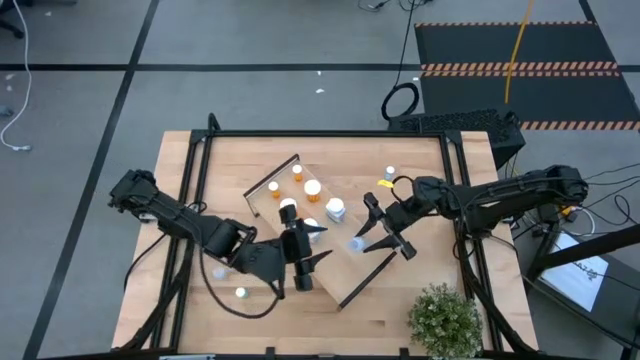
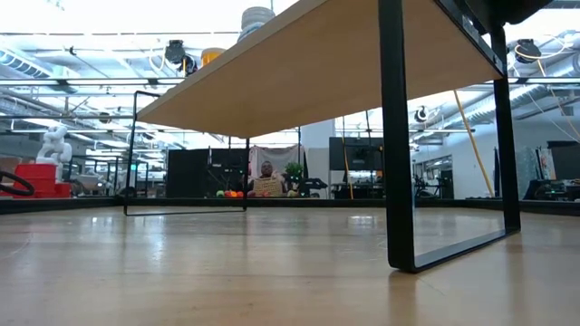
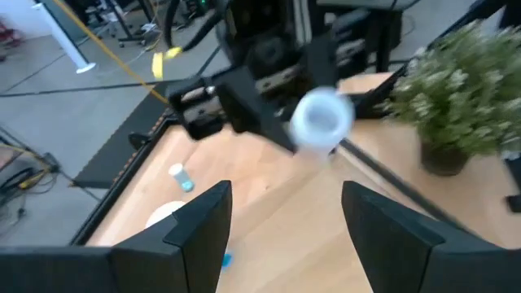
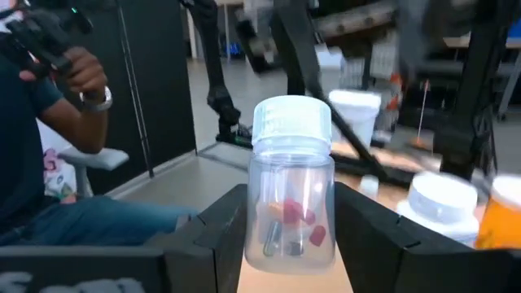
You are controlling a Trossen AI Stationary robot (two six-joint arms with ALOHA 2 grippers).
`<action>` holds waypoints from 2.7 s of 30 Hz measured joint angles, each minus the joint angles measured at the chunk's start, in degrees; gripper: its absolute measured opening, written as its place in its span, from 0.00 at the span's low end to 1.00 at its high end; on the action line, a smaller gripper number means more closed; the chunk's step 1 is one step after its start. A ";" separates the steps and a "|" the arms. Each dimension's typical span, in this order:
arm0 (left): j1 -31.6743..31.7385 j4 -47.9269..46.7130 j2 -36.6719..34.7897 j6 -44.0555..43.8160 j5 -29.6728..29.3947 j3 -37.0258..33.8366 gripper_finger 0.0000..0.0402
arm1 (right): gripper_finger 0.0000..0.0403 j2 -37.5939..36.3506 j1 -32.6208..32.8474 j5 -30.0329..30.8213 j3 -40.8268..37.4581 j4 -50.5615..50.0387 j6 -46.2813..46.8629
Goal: Pick and place medicine bottles onto shelf by color
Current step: Put the top transparent pill bottle on the shelf
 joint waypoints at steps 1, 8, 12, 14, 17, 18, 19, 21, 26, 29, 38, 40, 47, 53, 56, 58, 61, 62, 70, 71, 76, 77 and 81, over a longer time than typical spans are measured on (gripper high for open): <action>0.38 0.35 0.05 0.56 0.14 -0.03 0.58 | 0.39 0.08 0.00 -0.04 -0.58 1.49 -0.31; 1.76 6.62 0.07 6.49 3.51 0.01 0.58 | 0.39 0.36 -1.98 -0.15 -2.98 7.93 -1.52; 1.69 8.16 -0.01 9.59 5.38 0.01 0.58 | 0.39 1.08 -3.90 -1.93 -3.13 8.08 -2.42; 1.87 8.14 0.01 10.62 5.40 0.01 0.58 | 0.39 1.79 -4.73 -3.42 -3.13 9.22 -1.95; 2.61 8.16 0.01 11.43 5.33 0.01 0.58 | 0.39 3.70 -5.84 -6.41 -3.13 11.52 -1.17; 2.89 8.08 0.01 11.47 5.44 0.01 0.58 | 0.39 4.36 -6.13 -7.17 -3.13 12.12 -1.09; 3.19 7.95 0.01 11.48 5.97 0.01 0.58 | 0.39 4.91 -6.46 -7.64 -3.13 12.48 -0.79; 3.95 8.14 0.01 11.10 8.86 -0.18 0.58 | 0.39 6.37 -6.89 -7.71 -3.11 13.99 -0.56; 5.12 13.05 0.08 13.07 15.31 -3.25 0.58 | 0.39 8.99 -8.22 -7.67 -3.11 16.74 2.63; 4.95 15.65 -0.03 14.39 15.60 -3.97 0.58 | 0.39 9.12 -8.35 -7.69 -3.11 17.16 3.57; 4.92 15.75 0.10 14.99 15.58 -4.71 0.65 | 0.39 7.95 -8.22 -7.74 -3.07 17.98 6.03; 5.04 16.99 0.78 15.41 15.48 -5.13 0.70 | 0.39 7.98 -8.24 -8.89 -3.07 17.90 6.17; 6.26 18.42 1.65 16.75 12.27 -7.16 0.82 | 0.39 7.98 -8.22 -9.20 -3.07 17.92 6.15; 7.20 19.17 2.24 17.98 13.10 -7.09 0.83 | 0.39 7.98 -8.22 -9.20 -3.07 17.88 6.39; 8.23 19.80 2.97 18.75 13.02 -7.15 0.83 | 0.39 7.98 -8.22 -9.20 -3.07 17.88 6.31; 9.03 20.69 3.40 18.99 13.08 -7.07 0.83 | 0.39 7.98 -8.22 -9.18 -3.07 17.89 6.22; 9.91 20.41 3.74 19.15 14.21 -7.13 0.80 | 0.39 7.98 -8.22 -9.18 -3.07 17.91 6.20; 10.27 20.95 4.02 19.11 14.73 -7.10 0.78 | 0.39 7.98 -8.22 -9.18 -3.07 17.88 6.19; 10.53 21.95 4.23 19.98 15.74 -7.11 0.54 | 0.39 7.98 -8.22 -9.18 -3.07 18.30 6.17; 10.51 21.93 4.25 20.05 15.81 -7.11 0.51 | 0.39 7.98 -8.22 -9.16 -3.07 18.28 6.17; 10.28 22.02 4.25 20.00 15.96 -7.11 0.39 | 0.39 7.95 -8.22 -9.22 -3.05 18.39 5.93; 10.26 22.02 4.25 19.96 15.98 -7.11 0.37 | 0.39 7.95 -8.22 -9.20 -3.06 18.36 5.93; 10.26 22.02 4.25 19.66 16.01 -7.11 0.38 | 0.39 7.94 -8.20 -9.18 -3.05 18.34 6.02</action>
